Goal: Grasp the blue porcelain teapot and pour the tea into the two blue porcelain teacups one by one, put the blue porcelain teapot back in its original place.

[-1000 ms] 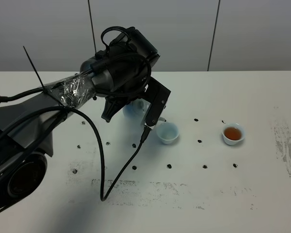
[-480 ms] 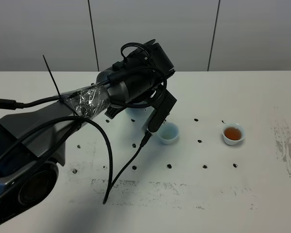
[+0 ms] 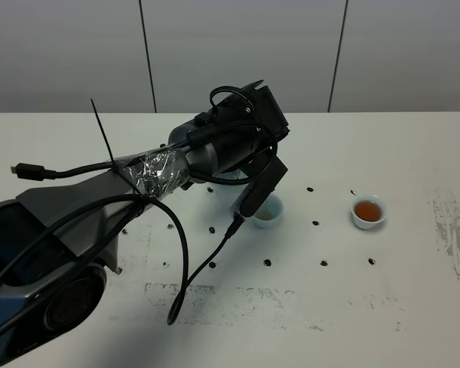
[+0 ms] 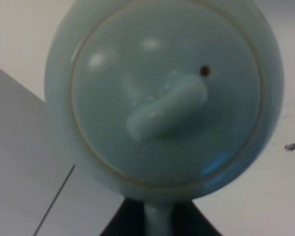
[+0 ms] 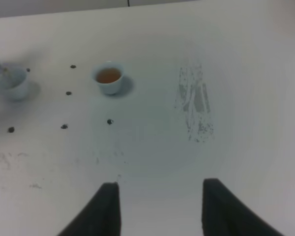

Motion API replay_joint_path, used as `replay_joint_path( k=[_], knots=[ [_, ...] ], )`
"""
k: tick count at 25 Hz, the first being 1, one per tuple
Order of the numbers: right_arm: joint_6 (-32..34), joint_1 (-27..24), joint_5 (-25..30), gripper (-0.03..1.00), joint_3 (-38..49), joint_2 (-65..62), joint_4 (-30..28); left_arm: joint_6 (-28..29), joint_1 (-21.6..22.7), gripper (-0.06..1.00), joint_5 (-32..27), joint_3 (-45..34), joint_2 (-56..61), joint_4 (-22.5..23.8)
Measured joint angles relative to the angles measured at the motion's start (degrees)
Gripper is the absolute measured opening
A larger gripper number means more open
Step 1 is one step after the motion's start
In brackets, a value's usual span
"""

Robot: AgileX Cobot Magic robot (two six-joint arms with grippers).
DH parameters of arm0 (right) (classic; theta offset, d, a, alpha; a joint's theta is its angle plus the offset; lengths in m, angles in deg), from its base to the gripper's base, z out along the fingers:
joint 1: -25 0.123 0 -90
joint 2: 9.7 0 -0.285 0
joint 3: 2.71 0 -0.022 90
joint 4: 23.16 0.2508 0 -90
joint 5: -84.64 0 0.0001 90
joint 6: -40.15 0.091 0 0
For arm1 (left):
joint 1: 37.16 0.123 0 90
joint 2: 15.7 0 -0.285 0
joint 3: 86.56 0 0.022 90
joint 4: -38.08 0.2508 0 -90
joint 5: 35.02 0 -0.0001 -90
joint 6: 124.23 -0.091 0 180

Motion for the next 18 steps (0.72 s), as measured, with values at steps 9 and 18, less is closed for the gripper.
replay_joint_path(
  k=[9, 18],
  knots=[
    [0.0, 0.0, 0.0, 0.37, 0.0, 0.0, 0.0, -0.4, -0.6, 0.08, 0.8, 0.0, 0.0, 3.0],
    [0.0, 0.0, 0.0, 0.37, 0.0, 0.0, 0.0, -2.9, -1.3, 0.08, 0.9, 0.0, 0.0, 4.6]
  ],
)
